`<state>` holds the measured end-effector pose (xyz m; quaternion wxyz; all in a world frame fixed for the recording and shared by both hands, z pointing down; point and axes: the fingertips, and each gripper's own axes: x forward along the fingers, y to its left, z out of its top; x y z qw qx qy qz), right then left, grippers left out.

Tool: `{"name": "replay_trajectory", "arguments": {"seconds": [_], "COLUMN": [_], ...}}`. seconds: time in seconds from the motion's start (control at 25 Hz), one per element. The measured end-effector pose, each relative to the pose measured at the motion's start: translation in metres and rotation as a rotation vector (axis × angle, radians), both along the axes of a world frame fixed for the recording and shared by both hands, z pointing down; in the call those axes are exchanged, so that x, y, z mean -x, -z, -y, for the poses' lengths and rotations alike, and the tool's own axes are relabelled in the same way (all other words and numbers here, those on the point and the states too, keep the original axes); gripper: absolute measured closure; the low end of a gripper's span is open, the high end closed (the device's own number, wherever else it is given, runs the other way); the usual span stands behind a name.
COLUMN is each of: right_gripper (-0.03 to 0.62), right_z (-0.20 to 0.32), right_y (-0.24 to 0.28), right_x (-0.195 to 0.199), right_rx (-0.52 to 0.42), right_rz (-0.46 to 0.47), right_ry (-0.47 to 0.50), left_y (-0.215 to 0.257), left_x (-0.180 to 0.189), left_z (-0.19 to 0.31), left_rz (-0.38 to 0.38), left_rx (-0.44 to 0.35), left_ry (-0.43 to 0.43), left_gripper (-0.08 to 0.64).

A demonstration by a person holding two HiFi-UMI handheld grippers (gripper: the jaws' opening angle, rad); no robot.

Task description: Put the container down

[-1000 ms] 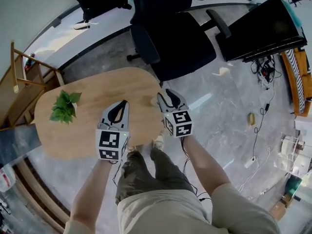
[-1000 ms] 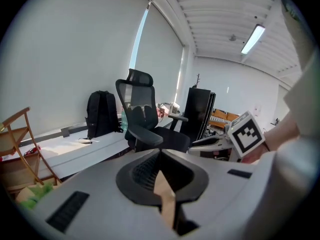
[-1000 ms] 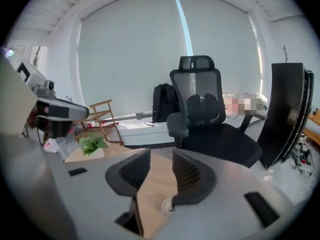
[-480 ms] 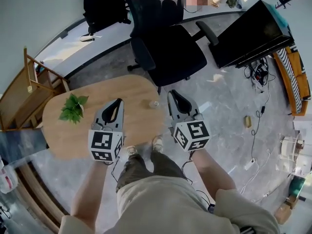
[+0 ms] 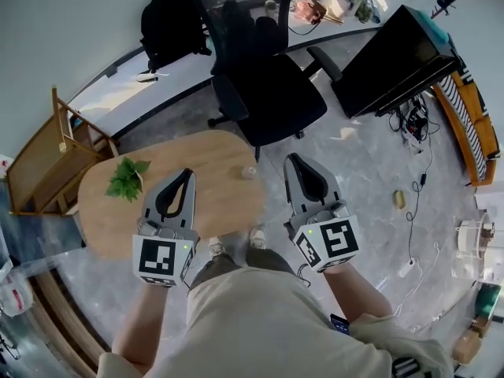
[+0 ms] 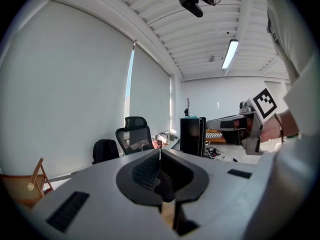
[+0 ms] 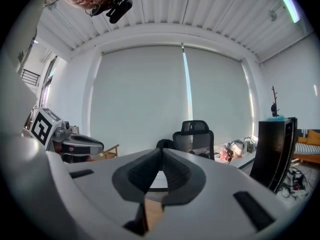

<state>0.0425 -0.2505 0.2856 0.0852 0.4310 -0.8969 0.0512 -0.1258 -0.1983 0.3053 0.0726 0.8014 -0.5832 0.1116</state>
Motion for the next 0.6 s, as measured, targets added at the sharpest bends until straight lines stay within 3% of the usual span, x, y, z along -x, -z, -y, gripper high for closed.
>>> {"name": "replay_trajectory", "arguments": {"seconds": [0.24,0.6], "right_gripper": [0.585,0.595], "right_z": [-0.04,-0.077], "right_y": [0.029,0.047], "right_x": [-0.008,-0.003], "right_rx": [-0.018,-0.06], "right_rz": [0.007,-0.038], "right_ry": [0.035,0.112], "left_y": [0.021,0.034], "left_x": [-0.013,-0.005], "left_z": [-0.031,-0.06], "left_rz": [0.038,0.035], "left_rx": [-0.034,-0.042], "left_ry": [-0.053,-0.013], "left_gripper": [0.549,0.549]}}
